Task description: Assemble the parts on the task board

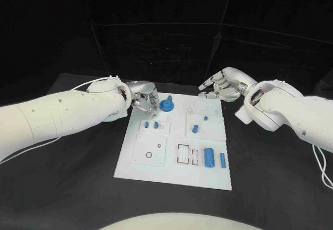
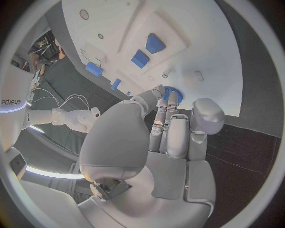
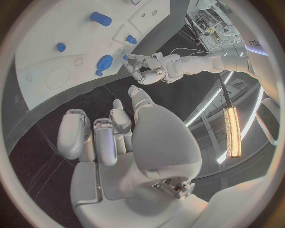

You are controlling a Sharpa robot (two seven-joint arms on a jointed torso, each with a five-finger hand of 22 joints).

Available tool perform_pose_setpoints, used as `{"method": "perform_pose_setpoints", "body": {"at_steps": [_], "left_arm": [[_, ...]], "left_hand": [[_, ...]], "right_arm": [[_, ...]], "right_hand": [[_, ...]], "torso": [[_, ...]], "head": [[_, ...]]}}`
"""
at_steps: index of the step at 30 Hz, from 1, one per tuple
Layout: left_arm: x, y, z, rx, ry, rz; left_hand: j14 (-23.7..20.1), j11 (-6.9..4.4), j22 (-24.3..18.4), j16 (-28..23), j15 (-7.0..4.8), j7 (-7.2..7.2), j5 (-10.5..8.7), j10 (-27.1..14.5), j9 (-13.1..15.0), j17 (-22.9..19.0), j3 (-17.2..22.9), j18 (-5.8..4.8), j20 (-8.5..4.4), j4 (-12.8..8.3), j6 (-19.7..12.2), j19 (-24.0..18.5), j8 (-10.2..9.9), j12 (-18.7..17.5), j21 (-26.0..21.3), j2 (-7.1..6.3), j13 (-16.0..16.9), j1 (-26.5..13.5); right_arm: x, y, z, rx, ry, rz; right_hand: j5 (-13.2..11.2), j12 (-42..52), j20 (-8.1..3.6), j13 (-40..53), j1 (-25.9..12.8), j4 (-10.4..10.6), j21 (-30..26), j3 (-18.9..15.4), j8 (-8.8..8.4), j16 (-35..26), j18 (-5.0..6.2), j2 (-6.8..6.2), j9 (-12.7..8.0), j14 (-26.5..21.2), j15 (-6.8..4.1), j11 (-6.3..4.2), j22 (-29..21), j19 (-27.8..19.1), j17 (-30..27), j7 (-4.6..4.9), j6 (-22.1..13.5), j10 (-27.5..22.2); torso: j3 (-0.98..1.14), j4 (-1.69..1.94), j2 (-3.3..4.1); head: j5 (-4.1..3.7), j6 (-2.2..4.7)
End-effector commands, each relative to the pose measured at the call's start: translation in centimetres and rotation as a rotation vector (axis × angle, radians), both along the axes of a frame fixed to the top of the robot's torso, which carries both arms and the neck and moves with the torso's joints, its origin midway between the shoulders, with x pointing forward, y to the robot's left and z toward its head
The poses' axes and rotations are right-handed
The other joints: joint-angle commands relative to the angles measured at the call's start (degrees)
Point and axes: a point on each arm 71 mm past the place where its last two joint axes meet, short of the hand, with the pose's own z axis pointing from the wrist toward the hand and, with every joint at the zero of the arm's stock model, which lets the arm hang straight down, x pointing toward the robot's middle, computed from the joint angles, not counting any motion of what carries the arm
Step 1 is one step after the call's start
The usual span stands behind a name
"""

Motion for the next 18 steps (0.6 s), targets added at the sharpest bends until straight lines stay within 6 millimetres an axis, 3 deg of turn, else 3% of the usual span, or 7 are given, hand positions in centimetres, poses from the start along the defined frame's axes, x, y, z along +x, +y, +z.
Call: {"method": "perform_pose_setpoints", "body": {"at_steps": [1,18], "left_arm": [[-0.12,-0.17,-0.26,0.021,0.024,-0.024],[-0.37,-0.28,-0.93,0.049,0.053,-0.034]], "left_hand": [[1.01,-0.04,0.08,0.36,0.14,0.21,-0.18,0.45,-0.08,-0.13,0.26,-1.05,0.19,-0.01,0.02,-0.04,-0.26,-0.26,0.29,-0.22,0.10,-0.22],[0.99,-0.10,0.11,0.37,0.11,0.15,-0.21,0.74,-0.05,-0.19,0.28,-1.03,0.19,-0.08,0.21,-0.08,-0.26,-0.32,0.28,-0.30,0.16,-0.33]], "right_arm": [[-0.03,0.11,0.14,0.005,-0.003,0.010],[0.02,0.18,0.12,0.005,-0.003,0.012]], "right_hand": [[0.22,0.15,-0.21,0.07,0.14,0.06,-0.36,-0.30,0.37,-0.23,0.28,0.43,-0.08,3.73,-0.46,-0.16,-0.01,-0.29,4.74,-0.12,0.14,-0.16],[0.22,0.15,-0.21,0.07,0.14,0.06,-0.36,-0.30,0.37,-0.23,0.28,0.43,-0.08,3.73,-0.46,-0.16,-0.01,-0.29,4.74,-0.12,0.14,-0.16]], "torso": [[0.00,0.00,-0.01],[-0.02,0.02,-0.03]], "head": [[0.06,-0.05],[0.13,-0.15]]}}
